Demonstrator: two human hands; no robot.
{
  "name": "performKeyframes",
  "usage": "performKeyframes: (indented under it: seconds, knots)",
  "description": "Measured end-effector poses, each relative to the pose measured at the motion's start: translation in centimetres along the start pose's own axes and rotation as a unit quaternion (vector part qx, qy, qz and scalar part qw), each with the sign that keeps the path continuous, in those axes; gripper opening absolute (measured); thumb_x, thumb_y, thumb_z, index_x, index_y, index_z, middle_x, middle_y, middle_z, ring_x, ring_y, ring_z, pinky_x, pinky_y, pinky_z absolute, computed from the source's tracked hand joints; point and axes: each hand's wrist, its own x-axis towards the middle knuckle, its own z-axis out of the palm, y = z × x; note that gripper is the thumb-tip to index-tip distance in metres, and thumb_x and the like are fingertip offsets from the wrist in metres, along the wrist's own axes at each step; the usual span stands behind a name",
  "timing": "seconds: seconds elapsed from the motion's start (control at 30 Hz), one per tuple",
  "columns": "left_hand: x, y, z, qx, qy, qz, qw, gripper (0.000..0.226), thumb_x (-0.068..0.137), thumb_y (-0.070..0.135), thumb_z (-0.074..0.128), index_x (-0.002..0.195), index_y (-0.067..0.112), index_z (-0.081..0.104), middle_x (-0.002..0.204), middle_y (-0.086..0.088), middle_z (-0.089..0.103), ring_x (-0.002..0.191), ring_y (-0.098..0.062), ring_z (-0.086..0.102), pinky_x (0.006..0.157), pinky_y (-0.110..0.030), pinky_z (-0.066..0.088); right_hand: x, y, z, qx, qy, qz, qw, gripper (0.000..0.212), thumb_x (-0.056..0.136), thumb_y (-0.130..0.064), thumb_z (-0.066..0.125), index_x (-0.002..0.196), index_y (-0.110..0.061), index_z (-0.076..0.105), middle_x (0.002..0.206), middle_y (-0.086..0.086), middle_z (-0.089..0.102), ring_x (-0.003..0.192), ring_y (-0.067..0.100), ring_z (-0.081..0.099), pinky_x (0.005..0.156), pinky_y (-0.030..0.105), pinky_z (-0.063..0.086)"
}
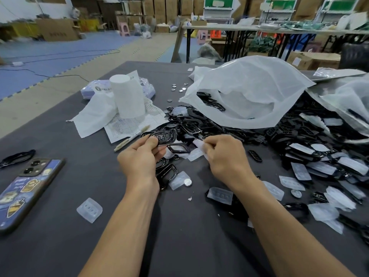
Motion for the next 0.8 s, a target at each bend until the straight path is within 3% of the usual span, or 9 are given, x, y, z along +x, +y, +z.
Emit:
performKeyframes:
  seconds: [0.07, 0.13, 0.23, 0.43, 0.53, 0.63, 0.73, 0.8]
  knots:
    - [-0.1, -0.2, 0.1, 0.025, -0.02, 0.004, 0.999, 0.009, 0.09, -0.004, 0.071, 0.093, 0.004, 0.075, 0.075, -0.008, 0.078, 0.058, -0.015, 0.072, 0.056, -0.02, 0.057, -1.1, 0.4, -0.4, 0.127, 0.029, 0.062, 0.99, 0.026, 0.095, -0.017, 0.062, 0.07, -0.017, 0.071, 0.06, 0.001, 0.061, 0.054, 0.008, 0.046, 0.058, 0.029, 0.042]
    - [-0.4, -0.6, 0.4, 0.07, -0.052, 0.023, 0.996, 0.019, 0.089, -0.003, 0.072, 0.079, 0.012, 0.078, 0.071, -0.004, 0.078, 0.057, -0.013, 0.071, 0.055, -0.02, 0.056, -2.3, 0.7, -0.7, 0.269, 0.041, 0.122, 0.954, 0.031, 0.093, -0.012, 0.068, 0.074, -0.033, 0.079, 0.061, -0.007, 0.067, 0.052, 0.004, 0.05, 0.052, 0.022, 0.043]
    - [-1.2, -1.4, 0.9, 0.138, -0.107, 0.046, 0.984, 0.026, 0.088, 0.0, 0.073, 0.073, 0.019, 0.081, 0.075, -0.004, 0.079, 0.062, -0.015, 0.073, 0.057, -0.019, 0.056, -3.3, 0.9, -0.8, 0.421, 0.009, 0.165, 0.892, 0.022, 0.089, -0.001, 0.073, 0.079, -0.019, 0.081, 0.058, 0.001, 0.064, 0.047, 0.008, 0.047, 0.046, 0.016, 0.04]
    - [-2.3, -2.7, 1.5, 0.211, -0.16, 0.047, 0.963, 0.033, 0.087, 0.002, 0.075, 0.072, 0.03, 0.083, 0.078, 0.001, 0.08, 0.062, -0.015, 0.073, 0.062, -0.024, 0.06, -3.5, 0.9, -0.8, 0.509, -0.003, 0.212, 0.834, 0.011, 0.093, -0.004, 0.072, 0.082, -0.009, 0.073, 0.052, 0.003, 0.053, 0.041, 0.009, 0.039, 0.041, 0.017, 0.032]
    - [-2.5, -2.9, 1.6, 0.225, -0.177, 0.051, 0.957, 0.036, 0.087, 0.001, 0.075, 0.072, 0.033, 0.083, 0.079, 0.001, 0.08, 0.064, -0.015, 0.074, 0.063, -0.023, 0.06, -3.4, 0.8, -0.9, 0.545, -0.013, 0.211, 0.812, 0.016, 0.096, -0.008, 0.067, 0.08, -0.009, 0.069, 0.064, 0.009, 0.066, 0.046, 0.013, 0.051, 0.045, 0.019, 0.039]
    - [-2.6, -2.9, 1.6, 0.234, -0.19, 0.049, 0.952, 0.035, 0.087, 0.001, 0.074, 0.073, 0.031, 0.083, 0.078, 0.0, 0.08, 0.063, -0.012, 0.072, 0.062, -0.022, 0.059, -3.2, 0.8, -1.1, 0.586, -0.02, 0.216, 0.781, 0.033, 0.101, -0.027, 0.062, 0.073, -0.01, 0.071, 0.07, 0.013, 0.069, 0.051, 0.017, 0.059, 0.051, 0.023, 0.044]
    - [-2.8, -3.0, 1.6, 0.244, -0.204, 0.049, 0.947, 0.03, 0.088, 0.0, 0.074, 0.078, 0.027, 0.082, 0.078, 0.0, 0.08, 0.066, -0.011, 0.073, 0.061, -0.02, 0.058, -3.2, 1.3, -1.2, 0.582, -0.024, 0.199, 0.788, 0.032, 0.095, -0.007, 0.065, 0.066, -0.016, 0.076, 0.067, 0.011, 0.067, 0.051, 0.016, 0.056, 0.054, 0.023, 0.044]
    - [-2.9, -3.0, 1.5, 0.247, -0.213, 0.051, 0.944, 0.032, 0.089, 0.001, 0.073, 0.075, 0.028, 0.083, 0.077, 0.0, 0.08, 0.064, -0.011, 0.073, 0.061, -0.02, 0.058, -3.3, 1.5, -1.2, 0.576, -0.029, 0.175, 0.798, 0.023, 0.089, 0.008, 0.064, 0.087, -0.012, 0.076, 0.062, 0.008, 0.063, 0.052, 0.014, 0.053, 0.057, 0.022, 0.045]
